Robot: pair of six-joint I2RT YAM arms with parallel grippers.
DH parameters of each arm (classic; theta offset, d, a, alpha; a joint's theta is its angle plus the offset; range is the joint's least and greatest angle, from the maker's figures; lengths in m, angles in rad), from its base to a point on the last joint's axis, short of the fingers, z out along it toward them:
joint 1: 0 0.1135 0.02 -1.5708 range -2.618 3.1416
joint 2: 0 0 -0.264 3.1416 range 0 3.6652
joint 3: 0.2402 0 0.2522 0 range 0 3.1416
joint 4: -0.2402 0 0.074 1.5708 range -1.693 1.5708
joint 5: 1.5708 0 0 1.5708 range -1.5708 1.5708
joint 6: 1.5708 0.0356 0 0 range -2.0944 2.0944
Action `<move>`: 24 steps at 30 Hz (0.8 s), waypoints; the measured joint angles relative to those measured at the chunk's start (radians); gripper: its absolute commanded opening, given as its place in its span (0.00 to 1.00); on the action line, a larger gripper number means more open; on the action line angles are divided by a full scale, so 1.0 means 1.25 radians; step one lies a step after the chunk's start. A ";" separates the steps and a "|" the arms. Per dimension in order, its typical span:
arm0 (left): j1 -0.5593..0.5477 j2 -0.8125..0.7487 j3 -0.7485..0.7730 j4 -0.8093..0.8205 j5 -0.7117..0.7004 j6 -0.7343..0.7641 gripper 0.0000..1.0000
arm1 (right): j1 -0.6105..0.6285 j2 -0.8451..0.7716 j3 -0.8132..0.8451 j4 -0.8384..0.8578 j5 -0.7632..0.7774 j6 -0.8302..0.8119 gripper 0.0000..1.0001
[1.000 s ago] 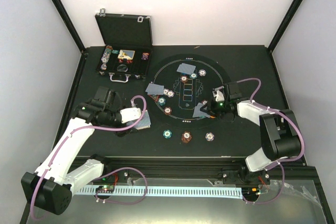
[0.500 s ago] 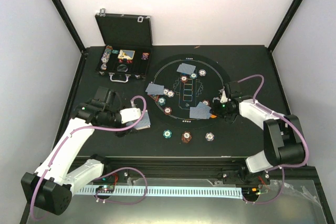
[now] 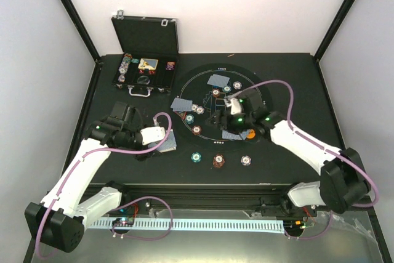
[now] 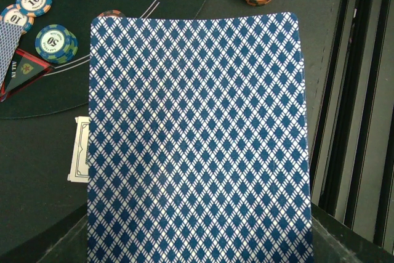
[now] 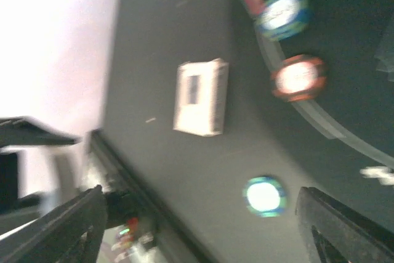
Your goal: Distribute texas hold em gaming equipment
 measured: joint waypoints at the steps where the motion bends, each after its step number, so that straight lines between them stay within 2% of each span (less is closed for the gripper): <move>1: 0.000 0.000 0.000 0.000 0.000 0.000 0.02 | 0.028 0.010 0.006 0.026 -0.028 0.020 0.90; 8: 0.000 0.000 0.000 0.000 0.000 -0.004 0.01 | 0.183 0.114 0.043 0.201 -0.170 0.135 0.93; 24: 0.000 0.000 0.001 0.000 0.000 -0.005 0.01 | 0.277 0.333 0.145 0.390 -0.274 0.249 0.89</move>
